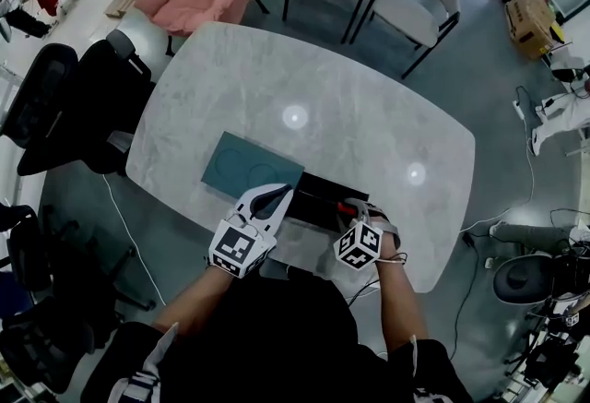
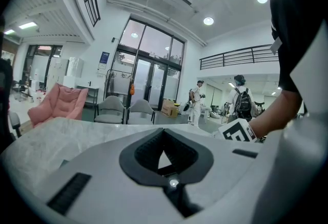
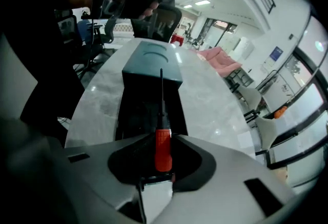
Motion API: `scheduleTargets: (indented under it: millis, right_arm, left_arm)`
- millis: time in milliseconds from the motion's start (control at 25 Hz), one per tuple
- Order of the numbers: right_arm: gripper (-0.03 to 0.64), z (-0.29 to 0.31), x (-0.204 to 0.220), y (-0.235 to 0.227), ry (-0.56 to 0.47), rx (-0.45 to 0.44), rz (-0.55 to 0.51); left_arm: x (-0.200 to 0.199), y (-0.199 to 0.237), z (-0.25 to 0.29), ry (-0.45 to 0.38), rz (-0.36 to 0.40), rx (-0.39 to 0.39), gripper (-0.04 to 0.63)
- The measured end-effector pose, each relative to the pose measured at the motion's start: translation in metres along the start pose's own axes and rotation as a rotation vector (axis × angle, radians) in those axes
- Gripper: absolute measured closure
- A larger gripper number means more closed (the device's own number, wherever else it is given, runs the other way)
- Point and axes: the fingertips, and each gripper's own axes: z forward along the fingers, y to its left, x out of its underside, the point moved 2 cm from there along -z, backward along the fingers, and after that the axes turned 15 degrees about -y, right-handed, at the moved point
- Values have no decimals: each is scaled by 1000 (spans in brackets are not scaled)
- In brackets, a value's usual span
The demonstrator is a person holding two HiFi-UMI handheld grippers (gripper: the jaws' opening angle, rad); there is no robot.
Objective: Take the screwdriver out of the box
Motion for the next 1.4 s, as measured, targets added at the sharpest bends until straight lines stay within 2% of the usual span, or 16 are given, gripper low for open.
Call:
scheduleTargets:
  millis: [360,560,760,1040,1160,1280,1400]
  right_arm:
    - [505,-60,-45,-40,-237,312,114]
    - [505,-91,-66,-59,-389,455,248]
    - [505,-129,-93,-75,-583,574,376]
    - [505,-190,-111,-96,-820,752,610]
    - [505,-209,-113,-101,-888,799,677]
    - [505,-222,-111,-105,-949,780,761]
    - [505,-232,-110,-106,-985,784,776]
  left_arm:
    - [-18,4,5,-40,14,-13,591]
    - [-26,1,8,-57,28,-6,591]
    - [-36,-9,11,-73,40,15,591]
    - [-58,-17,22,-120,72,49,591]
    - [-68,-18,25,-137,109,60,591]
    - [-81,-12,27,-161,122,40,591]
    - [-92,-6,28,-175,120,27,591]
